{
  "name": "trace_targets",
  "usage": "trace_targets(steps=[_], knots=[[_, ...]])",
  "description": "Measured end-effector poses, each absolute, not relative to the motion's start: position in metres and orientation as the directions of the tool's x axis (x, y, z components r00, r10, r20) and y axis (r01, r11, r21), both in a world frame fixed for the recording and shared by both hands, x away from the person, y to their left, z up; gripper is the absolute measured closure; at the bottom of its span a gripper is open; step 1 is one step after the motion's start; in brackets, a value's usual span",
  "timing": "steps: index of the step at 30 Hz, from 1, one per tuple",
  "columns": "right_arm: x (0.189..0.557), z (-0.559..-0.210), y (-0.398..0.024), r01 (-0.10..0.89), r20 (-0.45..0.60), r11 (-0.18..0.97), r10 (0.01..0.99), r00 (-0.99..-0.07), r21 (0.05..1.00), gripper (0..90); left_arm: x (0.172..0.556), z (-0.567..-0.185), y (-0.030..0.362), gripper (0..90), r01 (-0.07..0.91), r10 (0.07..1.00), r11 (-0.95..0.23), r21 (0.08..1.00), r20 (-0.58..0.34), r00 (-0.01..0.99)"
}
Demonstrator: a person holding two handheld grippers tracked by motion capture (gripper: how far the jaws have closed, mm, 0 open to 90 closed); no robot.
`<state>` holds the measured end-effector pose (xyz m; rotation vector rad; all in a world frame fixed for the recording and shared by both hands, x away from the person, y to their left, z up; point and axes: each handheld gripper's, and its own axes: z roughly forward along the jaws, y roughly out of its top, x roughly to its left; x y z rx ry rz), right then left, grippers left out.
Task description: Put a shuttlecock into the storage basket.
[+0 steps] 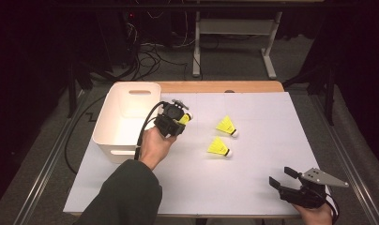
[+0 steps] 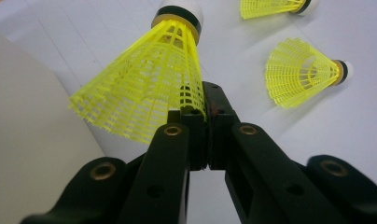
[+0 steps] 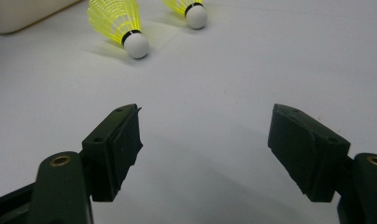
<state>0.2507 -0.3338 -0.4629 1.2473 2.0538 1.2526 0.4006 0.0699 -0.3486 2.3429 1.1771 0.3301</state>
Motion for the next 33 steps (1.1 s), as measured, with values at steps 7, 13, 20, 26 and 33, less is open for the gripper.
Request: trace_targets(steps=[7,13,20,26,33], knots=[[0.25,-0.463,-0.333,0.472,0.084,0.191,0.861,-0.502,0.861,25.9,0.399,-0.339,0.073,88.6,0.676,0.799,-0.507,0.534,-0.003,0.601],[0.25,-0.463,-0.334,0.472,0.086,0.19,0.86,-0.504,0.861,25.9,0.401,-0.335,0.072,88.6,0.676,0.799,-0.51,0.532,0.002,0.601],[0.251,-0.463,-0.333,0.473,0.088,0.189,0.86,-0.503,0.86,25.9,0.402,-0.327,0.074,88.6,0.671,0.795,-0.508,0.54,-0.006,0.606],[0.251,-0.463,-0.334,0.473,0.088,0.188,0.86,-0.503,0.861,25.9,0.404,-0.322,0.077,88.6,0.674,0.799,-0.501,0.543,-0.008,0.601],[0.251,-0.463,-0.334,0.474,0.09,0.188,0.859,-0.504,0.86,25.9,0.405,-0.316,0.081,88.6,0.673,0.804,-0.494,0.55,-0.006,0.595]])
